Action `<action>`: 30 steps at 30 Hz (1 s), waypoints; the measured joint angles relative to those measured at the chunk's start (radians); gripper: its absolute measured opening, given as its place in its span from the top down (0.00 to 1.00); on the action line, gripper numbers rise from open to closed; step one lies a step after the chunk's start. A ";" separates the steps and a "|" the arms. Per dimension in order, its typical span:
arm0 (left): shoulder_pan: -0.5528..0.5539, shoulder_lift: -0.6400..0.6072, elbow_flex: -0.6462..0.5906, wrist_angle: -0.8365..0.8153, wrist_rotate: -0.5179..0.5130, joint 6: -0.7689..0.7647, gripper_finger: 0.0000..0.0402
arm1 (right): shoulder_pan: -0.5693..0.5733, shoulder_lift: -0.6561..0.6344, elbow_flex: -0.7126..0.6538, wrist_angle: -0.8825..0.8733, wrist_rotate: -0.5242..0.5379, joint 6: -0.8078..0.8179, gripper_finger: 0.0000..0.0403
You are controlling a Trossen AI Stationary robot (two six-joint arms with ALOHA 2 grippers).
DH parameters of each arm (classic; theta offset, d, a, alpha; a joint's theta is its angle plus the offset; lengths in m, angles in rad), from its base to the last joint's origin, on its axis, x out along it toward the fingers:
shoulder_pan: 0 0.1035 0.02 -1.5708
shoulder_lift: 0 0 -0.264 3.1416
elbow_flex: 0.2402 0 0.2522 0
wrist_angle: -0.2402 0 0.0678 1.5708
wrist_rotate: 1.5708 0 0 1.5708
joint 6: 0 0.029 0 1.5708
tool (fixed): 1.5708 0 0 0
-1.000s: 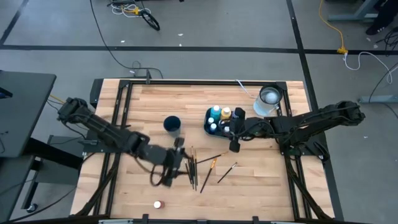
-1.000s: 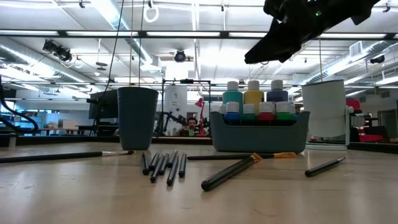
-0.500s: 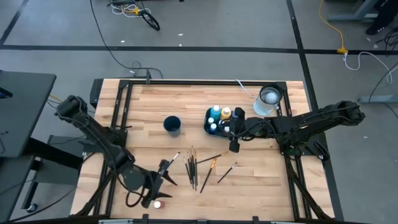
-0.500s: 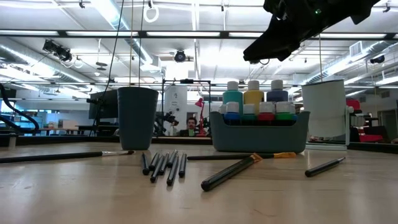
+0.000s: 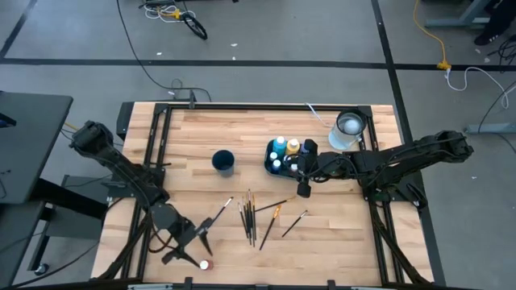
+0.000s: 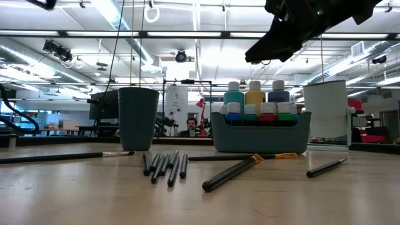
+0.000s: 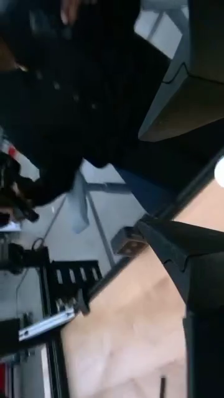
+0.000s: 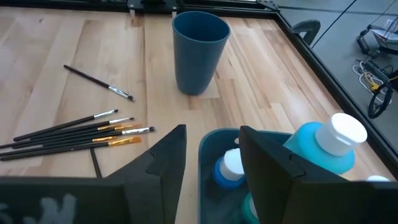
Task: Pick & Place Paint Supplies
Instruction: Put the small red paint bottle into the blue bin
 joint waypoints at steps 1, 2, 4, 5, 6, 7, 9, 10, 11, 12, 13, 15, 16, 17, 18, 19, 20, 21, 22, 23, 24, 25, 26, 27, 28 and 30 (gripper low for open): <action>0.000 0.004 -0.007 -0.003 0.001 -0.014 0.44 | 0.000 0.000 0.000 -0.002 0.000 0.000 0.62; -0.001 0.006 -0.018 -0.012 0.000 -0.017 0.44 | 0.000 0.000 0.000 -0.004 0.000 0.000 0.62; -0.007 0.009 -0.030 -0.013 -0.010 -0.018 0.44 | 0.000 0.000 0.000 -0.006 0.000 0.000 0.62; -0.010 0.015 -0.032 -0.004 -0.017 -0.017 0.44 | 0.000 0.000 0.000 -0.005 0.000 0.003 0.62; -0.012 0.027 -0.033 -0.002 -0.025 -0.011 0.44 | 0.000 0.000 0.000 -0.005 -0.001 0.011 0.62; -0.017 0.039 -0.036 -0.003 -0.029 -0.003 0.44 | 0.000 0.000 0.000 -0.005 -0.001 0.025 0.62; -0.027 0.070 -0.037 0.035 -0.018 0.013 0.44 | 0.000 0.000 0.000 -0.006 -0.001 0.042 0.62; -0.029 0.089 -0.036 0.069 0.002 0.018 0.44 | 0.000 0.000 0.001 -0.006 -0.001 0.047 0.62; -0.034 0.112 -0.034 0.095 0.025 0.020 0.44 | 0.000 0.000 0.000 -0.006 -0.001 0.047 0.62; -0.042 0.133 -0.035 0.112 0.044 0.021 0.44 | 0.000 0.001 0.001 -0.006 -0.001 0.047 0.62; -0.049 0.149 -0.036 0.125 0.057 0.022 0.44 | -0.001 0.001 0.001 -0.005 0.000 0.047 0.62; -0.057 0.176 -0.035 0.151 0.051 0.032 0.44 | -0.001 0.001 0.001 -0.005 0.000 0.047 0.62; -0.060 0.189 -0.035 0.152 0.030 0.035 0.44 | -0.001 0.001 0.001 -0.005 0.000 0.047 0.62; -0.061 0.201 -0.035 0.146 0.002 0.035 0.44 | -0.001 0.001 0.001 -0.005 0.000 0.047 0.62; -0.061 0.211 -0.036 0.142 -0.021 0.035 0.44 | -0.001 0.001 0.001 -0.005 0.000 0.048 0.62; -0.061 0.221 -0.036 0.145 -0.028 0.033 0.44 | -0.001 0.001 0.001 -0.005 0.000 0.048 0.62; -0.061 0.231 -0.035 0.151 -0.027 0.032 0.44 | -0.001 0.001 0.001 -0.005 0.000 0.048 0.62; -0.061 0.243 -0.035 0.163 -0.025 0.028 0.44 | -0.001 0.001 0.001 -0.005 0.000 0.048 0.62; -0.061 0.254 -0.033 0.175 -0.022 0.031 0.44 | -0.001 0.001 0.001 -0.005 0.000 0.050 0.62; -0.062 0.266 -0.033 0.194 -0.019 0.030 0.44 | 0.000 0.001 0.001 -0.005 0.000 0.051 0.62; -0.062 0.279 -0.033 0.211 -0.012 0.030 0.44 | 0.000 0.001 0.001 -0.005 0.000 0.054 0.62; -0.062 0.286 -0.033 0.221 -0.005 0.030 0.44 | 0.000 0.001 0.001 -0.005 0.000 0.055 0.62; -0.062 0.286 -0.033 0.221 0.004 0.030 0.44 | 0.000 0.001 0.001 -0.005 0.000 0.055 0.62; -0.061 0.286 -0.033 0.219 0.010 0.032 0.44 | 0.000 0.001 0.001 -0.005 0.000 0.054 0.62; -0.061 0.286 -0.033 0.219 0.012 0.035 0.44 | 0.000 0.001 0.001 -0.005 0.000 0.054 0.62; -0.062 0.286 -0.033 0.217 -0.001 0.055 0.44 | 0.000 0.001 0.001 -0.004 0.000 0.054 0.62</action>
